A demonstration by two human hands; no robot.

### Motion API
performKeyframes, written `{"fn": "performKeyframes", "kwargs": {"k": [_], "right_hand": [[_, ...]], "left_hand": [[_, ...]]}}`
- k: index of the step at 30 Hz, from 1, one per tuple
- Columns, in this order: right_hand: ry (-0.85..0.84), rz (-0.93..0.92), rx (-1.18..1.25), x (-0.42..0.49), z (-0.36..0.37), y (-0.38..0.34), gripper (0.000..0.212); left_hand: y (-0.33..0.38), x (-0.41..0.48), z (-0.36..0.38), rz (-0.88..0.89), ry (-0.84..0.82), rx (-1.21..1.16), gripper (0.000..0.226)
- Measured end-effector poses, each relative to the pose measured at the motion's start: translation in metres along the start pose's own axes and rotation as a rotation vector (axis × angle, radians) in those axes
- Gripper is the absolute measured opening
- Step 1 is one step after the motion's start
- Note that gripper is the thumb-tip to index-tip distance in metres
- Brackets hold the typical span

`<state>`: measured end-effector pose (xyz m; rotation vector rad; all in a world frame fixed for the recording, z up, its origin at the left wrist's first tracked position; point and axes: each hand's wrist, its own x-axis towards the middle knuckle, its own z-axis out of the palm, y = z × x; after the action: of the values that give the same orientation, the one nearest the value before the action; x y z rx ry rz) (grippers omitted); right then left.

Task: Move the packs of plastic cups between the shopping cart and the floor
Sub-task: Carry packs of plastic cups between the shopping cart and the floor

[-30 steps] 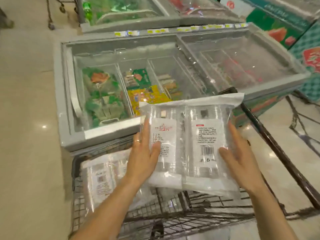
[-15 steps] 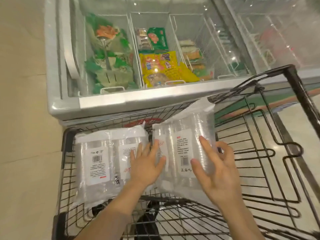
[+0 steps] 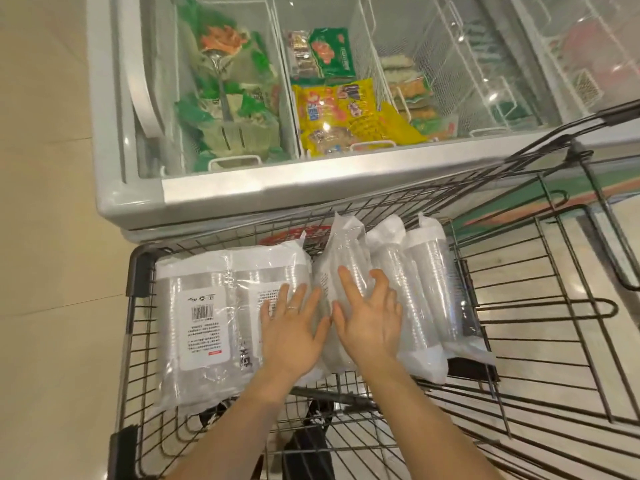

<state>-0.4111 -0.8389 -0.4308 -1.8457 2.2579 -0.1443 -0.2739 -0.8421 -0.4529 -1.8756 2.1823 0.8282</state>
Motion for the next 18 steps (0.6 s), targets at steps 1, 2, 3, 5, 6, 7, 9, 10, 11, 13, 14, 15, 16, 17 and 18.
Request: {"fn": "performKeyframes", "kwargs": {"k": [1, 2, 3, 5, 6, 7, 9, 10, 11, 13, 14, 15, 16, 17, 18], "right_hand": [[0.0, -0.004, -0.001, -0.001, 0.005, 0.002, 0.065], [-0.01, -0.022, 0.003, -0.005, 0.009, 0.005, 0.065], [-0.027, -0.05, 0.005, -0.011, 0.014, 0.008, 0.065], [-0.073, -0.078, 0.001, -0.023, 0.021, 0.013, 0.065], [-0.094, -0.072, 0.002, -0.027, 0.024, 0.015, 0.064], [-0.099, -0.069, 0.007, -0.027, 0.025, 0.017, 0.064], [-0.096, -0.076, 0.01, -0.021, 0.024, 0.017, 0.064], [-0.111, -0.084, 0.013, -0.018, 0.02, 0.016, 0.063], [-0.139, -0.088, 0.027, -0.017, 0.014, 0.016, 0.062], [-0.199, -0.069, 0.078, -0.016, 0.001, 0.016, 0.06], [-0.195, -0.056, 0.11, -0.016, -0.008, 0.016, 0.06], [-0.176, -0.049, 0.142, -0.017, -0.018, 0.016, 0.06], [-0.157, -0.05, 0.167, -0.017, -0.028, 0.014, 0.06], [-0.144, -0.059, 0.184, -0.016, -0.039, 0.011, 0.06], [-0.132, -0.07, 0.194, -0.014, -0.051, 0.008, 0.06]], "left_hand": [[-0.001, 0.001, 0.0, 0.003, 0.005, 0.008, 0.08], [-0.001, 0.0, 0.0, 0.007, 0.004, 0.018, 0.081], [-0.001, -0.001, 0.0, 0.012, -0.003, 0.03, 0.082], [-0.001, -0.003, 0.001, 0.019, -0.026, 0.049, 0.085], [-0.002, -0.004, 0.001, 0.02, -0.038, 0.052, 0.084], [-0.002, -0.005, 0.001, 0.02, -0.043, 0.051, 0.082], [-0.005, -0.005, -0.002, 0.028, -0.055, 0.036, 0.075], [-0.005, -0.005, -0.005, 0.032, -0.064, 0.015, 0.073], [-0.005, -0.006, -0.008, 0.035, -0.065, -0.013, 0.072], [-0.004, -0.009, -0.017, 0.035, -0.061, -0.053, 0.074], [-0.003, -0.01, -0.023, 0.034, -0.049, -0.059, 0.077], [-0.002, -0.012, -0.031, 0.032, -0.03, -0.058, 0.081], [0.0, -0.015, -0.041, 0.03, -0.01, -0.058, 0.082], [0.002, -0.018, -0.051, 0.03, 0.013, -0.061, 0.08], [0.005, -0.02, -0.063, 0.034, 0.042, -0.063, 0.078]]}}
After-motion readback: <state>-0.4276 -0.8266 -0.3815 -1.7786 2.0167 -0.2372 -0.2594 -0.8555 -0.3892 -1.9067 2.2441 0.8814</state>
